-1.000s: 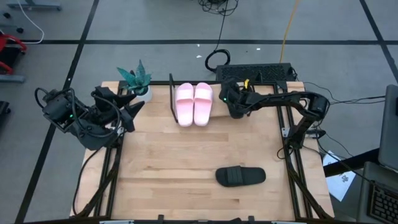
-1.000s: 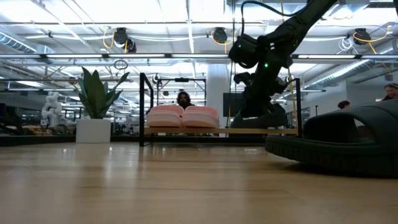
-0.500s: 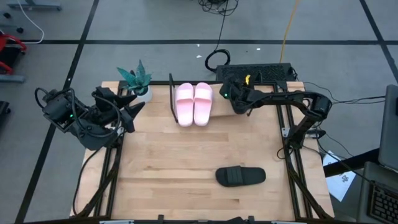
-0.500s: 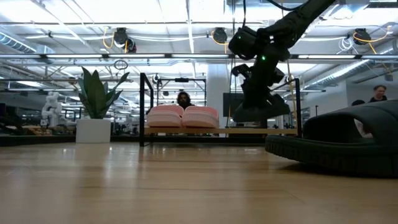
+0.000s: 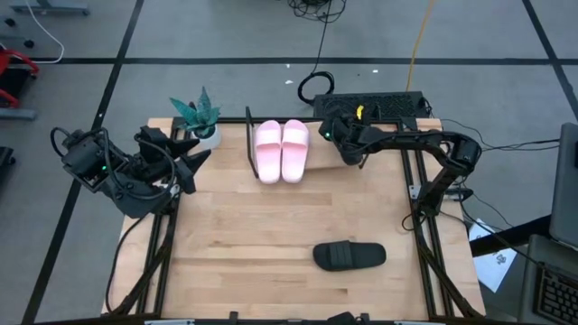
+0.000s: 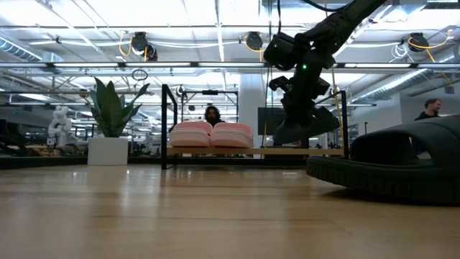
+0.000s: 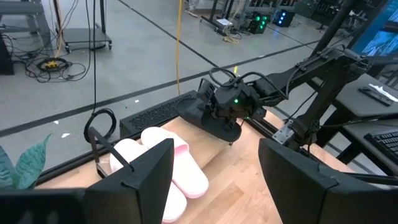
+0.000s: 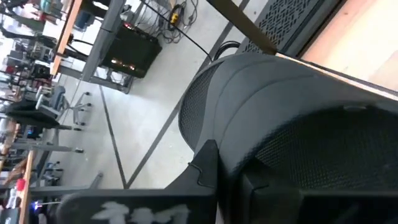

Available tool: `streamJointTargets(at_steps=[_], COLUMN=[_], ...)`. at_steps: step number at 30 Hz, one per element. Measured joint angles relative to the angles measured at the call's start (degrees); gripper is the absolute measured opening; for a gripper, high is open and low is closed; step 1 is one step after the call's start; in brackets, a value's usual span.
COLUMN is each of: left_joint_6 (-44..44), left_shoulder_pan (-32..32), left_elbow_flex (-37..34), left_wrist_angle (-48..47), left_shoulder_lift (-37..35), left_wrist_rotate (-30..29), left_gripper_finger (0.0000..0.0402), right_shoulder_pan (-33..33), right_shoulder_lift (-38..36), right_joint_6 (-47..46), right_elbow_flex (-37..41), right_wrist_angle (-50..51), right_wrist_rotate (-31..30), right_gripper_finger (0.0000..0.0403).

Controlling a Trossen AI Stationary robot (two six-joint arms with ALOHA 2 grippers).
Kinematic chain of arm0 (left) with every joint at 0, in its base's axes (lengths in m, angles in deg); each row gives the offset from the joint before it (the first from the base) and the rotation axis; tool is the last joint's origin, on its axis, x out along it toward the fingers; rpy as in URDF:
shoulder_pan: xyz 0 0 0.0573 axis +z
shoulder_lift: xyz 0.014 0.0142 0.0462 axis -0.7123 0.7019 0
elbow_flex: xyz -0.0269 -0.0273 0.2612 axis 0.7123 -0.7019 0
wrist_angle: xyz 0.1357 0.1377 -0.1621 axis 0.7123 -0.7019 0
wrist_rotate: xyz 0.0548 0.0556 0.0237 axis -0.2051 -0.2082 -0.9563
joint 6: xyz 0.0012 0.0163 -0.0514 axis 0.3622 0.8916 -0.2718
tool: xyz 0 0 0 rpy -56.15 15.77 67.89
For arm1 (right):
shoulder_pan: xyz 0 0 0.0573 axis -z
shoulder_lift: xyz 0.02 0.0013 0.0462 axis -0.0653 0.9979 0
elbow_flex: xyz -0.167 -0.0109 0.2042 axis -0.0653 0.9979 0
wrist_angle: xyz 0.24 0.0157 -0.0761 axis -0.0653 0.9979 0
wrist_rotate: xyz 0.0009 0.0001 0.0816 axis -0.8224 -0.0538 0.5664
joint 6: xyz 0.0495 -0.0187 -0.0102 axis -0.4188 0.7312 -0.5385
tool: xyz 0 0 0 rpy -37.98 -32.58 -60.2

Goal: Pick and place slides into the shelf
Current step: Put the top black slide on the shelf

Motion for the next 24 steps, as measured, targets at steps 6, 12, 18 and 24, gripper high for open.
streamJointTargets(at_steps=[6,12,18,24], left_joint_6=[0.22,0.21,0.16,-0.13], left_shoulder_pan=[0.0,0.0,0.0,0.0], left_elbow_flex=[0.0,0.0,0.0,0.0], left_wrist_angle=[-0.02,-0.02,-0.02,-0.02], left_shoulder_lift=[0.0,0.0,0.0,0.0], left_wrist_rotate=[-0.04,-0.07,0.0,0.0], left_gripper_finger=[0.0237,0.0237,0.0237,0.0237], right_shoulder_pan=[0.02,0.02,0.67,0.41], right_shoulder_lift=[0.33,1.29,1.22,2.1], right_joint_6=[-0.68,-2.23,-1.06,-2.49], right_elbow_flex=[-0.01,-0.01,-0.01,-0.01], right_wrist_angle=[-0.41,-0.09,0.1,1.24], right_wrist_rotate=[0.02,1.46,1.12,2.53], right_gripper_finger=[0.0,0.0,0.0,0.0])
